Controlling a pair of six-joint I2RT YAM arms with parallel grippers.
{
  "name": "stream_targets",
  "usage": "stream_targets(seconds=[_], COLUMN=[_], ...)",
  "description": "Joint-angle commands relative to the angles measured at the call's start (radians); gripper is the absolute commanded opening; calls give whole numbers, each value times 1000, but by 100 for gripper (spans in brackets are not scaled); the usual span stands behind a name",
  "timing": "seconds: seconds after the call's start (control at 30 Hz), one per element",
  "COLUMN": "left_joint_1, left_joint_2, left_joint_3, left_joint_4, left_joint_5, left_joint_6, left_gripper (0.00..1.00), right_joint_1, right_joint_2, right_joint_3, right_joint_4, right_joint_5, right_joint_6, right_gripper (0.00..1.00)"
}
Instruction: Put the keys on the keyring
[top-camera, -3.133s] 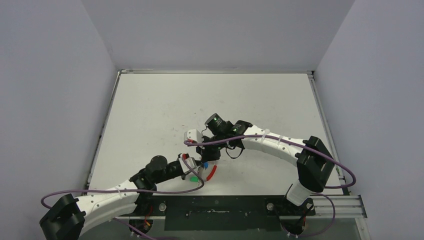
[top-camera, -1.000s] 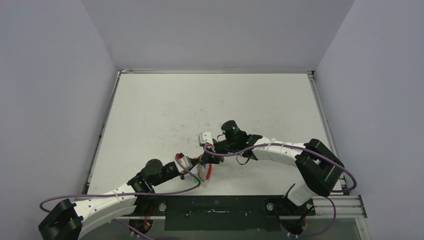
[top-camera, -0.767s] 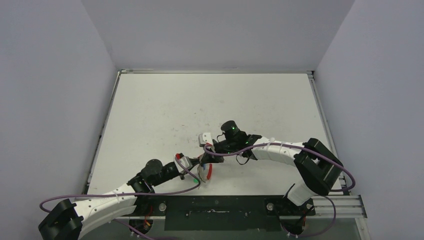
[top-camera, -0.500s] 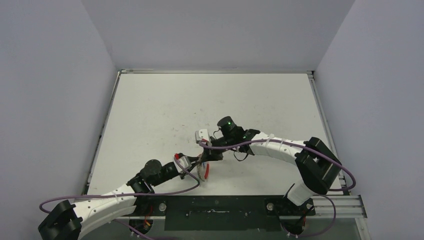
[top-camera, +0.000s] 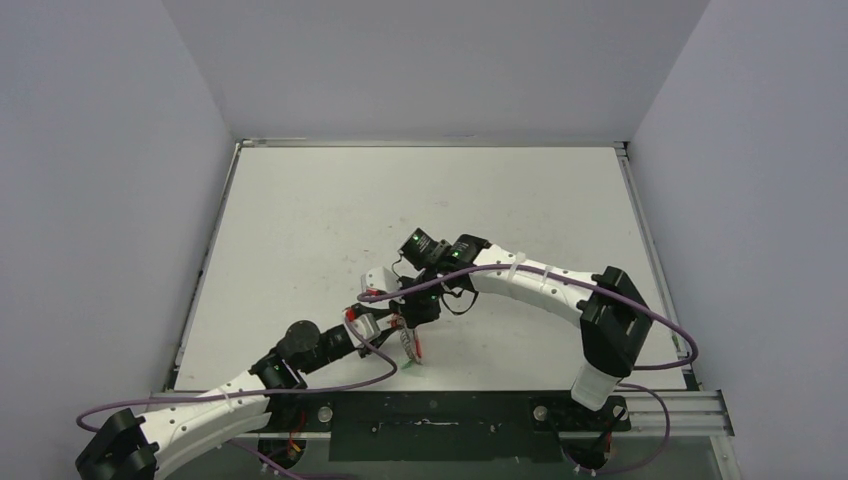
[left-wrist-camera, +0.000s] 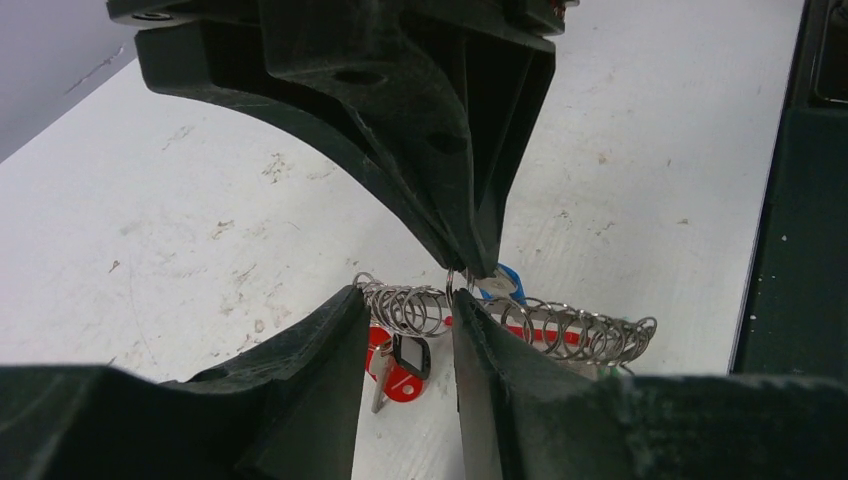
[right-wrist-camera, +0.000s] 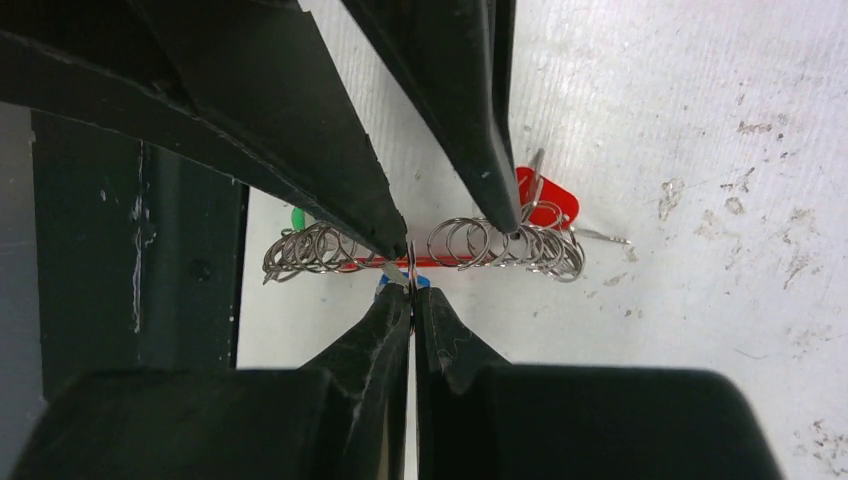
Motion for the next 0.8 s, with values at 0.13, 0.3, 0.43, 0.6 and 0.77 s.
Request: stream_targets(seconds=[0.13,0.3,0.43,0.6,0.77], left_joint_1=[0,1,0,-1,-2], left_joint_2=[19,80,129,172,184], left_joint_3=[37,32,38,43,46], left_joint_4=[5,68,110,154,172], left_joint_5=[21,65,93,113,139], left_joint_6=[19,13,9,5,5], left_gripper=[35,33,33,33,34], right_joint_1=[46,66,76,80,80], right_joint_2=[32,59,67,69,68], right_joint_3=[138,169,172,171,168], right_joint_4=[-183,-198,-190,-183,-176], right_joint_5=[80,83,87,91,98], right_joint_6=[-39,-40,-37,-35,-36], right_gripper=[0,0,0,0,0])
